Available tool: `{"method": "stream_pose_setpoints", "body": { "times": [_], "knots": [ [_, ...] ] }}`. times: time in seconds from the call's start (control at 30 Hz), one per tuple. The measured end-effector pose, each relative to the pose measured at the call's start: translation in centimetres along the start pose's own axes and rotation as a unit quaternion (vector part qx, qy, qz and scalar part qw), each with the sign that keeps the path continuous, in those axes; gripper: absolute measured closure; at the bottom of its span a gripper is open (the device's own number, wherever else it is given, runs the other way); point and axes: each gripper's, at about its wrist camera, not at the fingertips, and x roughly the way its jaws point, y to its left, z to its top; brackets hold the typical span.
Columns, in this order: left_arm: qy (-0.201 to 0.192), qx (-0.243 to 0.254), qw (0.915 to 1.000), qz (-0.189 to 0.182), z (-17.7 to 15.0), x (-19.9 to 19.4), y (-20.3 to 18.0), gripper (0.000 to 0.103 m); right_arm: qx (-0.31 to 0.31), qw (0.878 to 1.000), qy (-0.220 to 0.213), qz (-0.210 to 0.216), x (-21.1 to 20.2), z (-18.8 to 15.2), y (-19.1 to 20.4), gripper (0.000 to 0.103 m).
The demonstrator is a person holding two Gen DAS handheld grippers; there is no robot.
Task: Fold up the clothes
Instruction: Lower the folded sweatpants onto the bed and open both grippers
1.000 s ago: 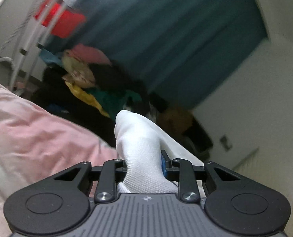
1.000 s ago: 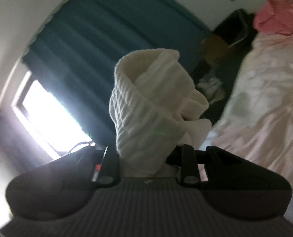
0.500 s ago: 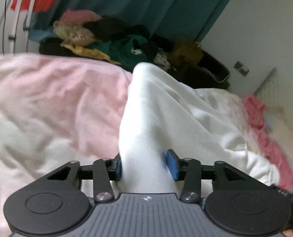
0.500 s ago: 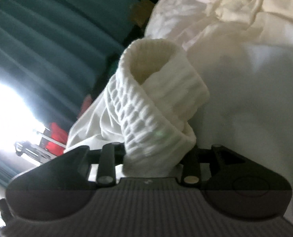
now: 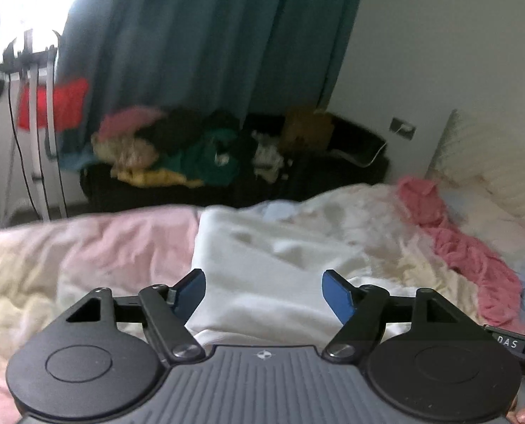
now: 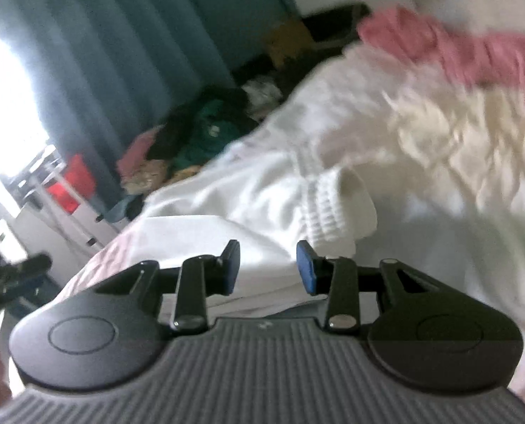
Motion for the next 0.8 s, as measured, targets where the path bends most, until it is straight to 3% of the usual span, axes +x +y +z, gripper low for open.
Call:
{"method": "stream_pose_setpoints", "body": {
  "times": [0.1, 0.13, 0.17, 0.23, 0.27, 0.47, 0.8],
  "knots": [
    [-0.017, 0.022, 0.9996, -0.005, 0.4, -4.7, -2.4, 0.023, -0.041, 0.999, -0.014, 0.013, -4.2, 0.6, 1.8, 0.063],
    [-0.022, 0.029, 0.9993, 0.000, 0.4, -6.2, -3.1, 0.021, -0.060, 0.998, -0.020, 0.018, -5.8, 0.7, 2.6, 0.055],
    [-0.028, 0.037, 0.9989, 0.003, 0.4, -7.7, -3.7, 0.020, -0.077, 0.996, -0.026, 0.026, -7.3, 0.7, 3.2, 0.034],
    [-0.042, 0.049, 0.9979, 0.004, 0.3, -10.9, -4.9, 0.006, -0.096, 0.993, -0.049, 0.046, -9.9, 0.5, 4.1, 0.009],
    [-0.048, 0.053, 0.9974, 0.005, 0.1, -12.2, -5.2, 0.002, -0.108, 0.991, -0.061, 0.052, -11.3, 0.4, 4.6, 0.004],
    [-0.076, 0.074, 0.9943, 0.016, -2.5, -19.4, -6.7, 0.000, -0.141, 0.983, -0.080, 0.085, -17.8, -1.3, 6.5, 0.004],
    [-0.140, 0.063, 0.9866, 0.056, -10.6, -29.6, -7.0, 0.000, -0.170, 0.976, -0.111, 0.078, -22.8, -7.5, 7.3, 0.004]
  ]
}}
